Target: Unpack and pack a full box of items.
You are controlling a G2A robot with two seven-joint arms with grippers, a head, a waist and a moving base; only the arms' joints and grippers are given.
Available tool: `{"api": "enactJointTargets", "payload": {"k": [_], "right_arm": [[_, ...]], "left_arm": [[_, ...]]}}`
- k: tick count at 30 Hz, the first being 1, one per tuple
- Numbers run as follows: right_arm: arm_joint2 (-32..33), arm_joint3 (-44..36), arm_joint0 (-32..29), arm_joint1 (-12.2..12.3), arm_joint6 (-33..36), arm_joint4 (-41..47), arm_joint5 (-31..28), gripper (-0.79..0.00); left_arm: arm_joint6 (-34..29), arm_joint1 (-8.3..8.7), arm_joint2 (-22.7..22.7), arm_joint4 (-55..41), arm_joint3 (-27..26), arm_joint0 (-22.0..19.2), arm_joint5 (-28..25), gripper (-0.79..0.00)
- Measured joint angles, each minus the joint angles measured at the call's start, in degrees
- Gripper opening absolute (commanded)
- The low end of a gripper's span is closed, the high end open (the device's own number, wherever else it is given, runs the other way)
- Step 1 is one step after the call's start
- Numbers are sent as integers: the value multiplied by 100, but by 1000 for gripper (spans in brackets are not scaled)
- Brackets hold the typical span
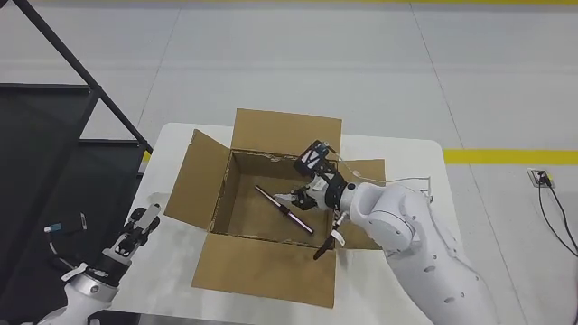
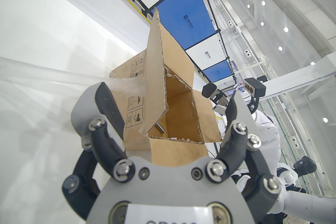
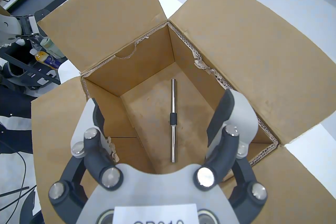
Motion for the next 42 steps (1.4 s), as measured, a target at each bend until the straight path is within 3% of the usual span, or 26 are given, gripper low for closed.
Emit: {"api": "enactJointTargets", "payload": {"k": [5, 10, 15, 20, 25, 35, 42], "right_arm": [[675, -216, -396, 116, -208, 620, -172, 0], [1681, -678, -1188, 299, -187, 1362, -552, 0], [2691, -1052, -1981, 484, 277, 2196, -1019, 0], [3367, -1191, -2527, 610, 705, 2675, -872, 0], [3718, -1147, -2826, 722, 1274, 2971, -945, 0], [3902, -1134, -3480, 898, 1201, 2032, -2393, 0], [3828, -1114, -3498, 921, 1361, 1836, -2475, 0]], "left_arm": [[-1, 2, 22, 35, 6, 5, 35, 0], [-3, 2, 125, 120, 28, -65, 106, 0], [-5, 6, 201, 216, 31, -160, 174, 0], [3, 10, 244, 285, 43, -214, 220, 0], [34, 8, 328, 374, 75, -228, 251, 0], [450, -24, 433, 430, -21, -152, 230, 0], [684, -41, 462, 438, 23, -109, 189, 0]]}}
